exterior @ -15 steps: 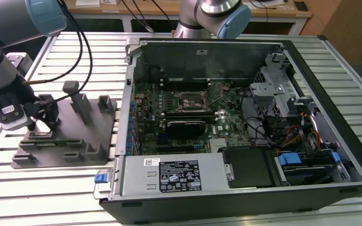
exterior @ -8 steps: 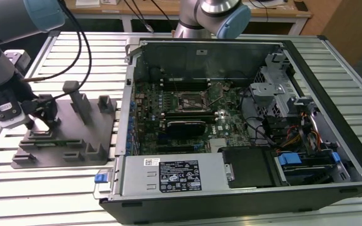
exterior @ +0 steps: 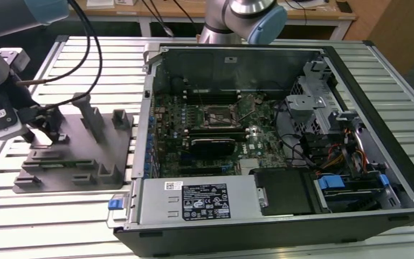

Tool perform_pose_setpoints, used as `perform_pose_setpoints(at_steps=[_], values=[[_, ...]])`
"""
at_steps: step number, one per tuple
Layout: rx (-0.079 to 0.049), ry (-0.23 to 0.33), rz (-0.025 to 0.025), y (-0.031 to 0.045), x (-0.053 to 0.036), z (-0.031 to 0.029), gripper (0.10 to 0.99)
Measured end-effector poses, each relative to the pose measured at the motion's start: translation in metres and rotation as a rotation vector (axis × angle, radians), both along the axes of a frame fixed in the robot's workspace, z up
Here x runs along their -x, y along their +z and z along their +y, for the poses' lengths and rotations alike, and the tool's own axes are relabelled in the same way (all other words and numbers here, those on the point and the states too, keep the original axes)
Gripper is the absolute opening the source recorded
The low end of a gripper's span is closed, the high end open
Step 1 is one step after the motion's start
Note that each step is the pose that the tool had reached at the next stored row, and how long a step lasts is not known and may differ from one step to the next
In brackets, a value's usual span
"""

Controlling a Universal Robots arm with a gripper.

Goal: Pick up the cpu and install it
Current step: 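Pick up the cpu and move it towards the insertion slot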

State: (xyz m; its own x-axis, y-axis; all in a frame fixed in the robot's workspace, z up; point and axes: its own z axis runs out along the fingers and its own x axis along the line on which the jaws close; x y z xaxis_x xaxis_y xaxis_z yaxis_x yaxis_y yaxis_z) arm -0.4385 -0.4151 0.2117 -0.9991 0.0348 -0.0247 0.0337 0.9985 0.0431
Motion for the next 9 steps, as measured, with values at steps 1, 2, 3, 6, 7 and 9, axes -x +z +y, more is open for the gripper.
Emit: perform_pose_setpoints(at_steps=[1,2,3,6,7,9], values=[[0.000,0.000,0.0000,0.0022,0.0000,0.0000,0.541],[0.000,0.000,0.0000,0.0045,0.0000,0.0000,0.541],[0.000,0.000,0.0000,0.0066,0.0000,0.0000,0.541],[0.000,0.000,0.0000,0.0226,0.0000,0.0000,0.541],[0.000,0.000,0.0000,0.0250,0.0000,0.0000,0.541],[0.000,0.000,-0.0002,0.0296,0.0000,0.0000,0.541]])
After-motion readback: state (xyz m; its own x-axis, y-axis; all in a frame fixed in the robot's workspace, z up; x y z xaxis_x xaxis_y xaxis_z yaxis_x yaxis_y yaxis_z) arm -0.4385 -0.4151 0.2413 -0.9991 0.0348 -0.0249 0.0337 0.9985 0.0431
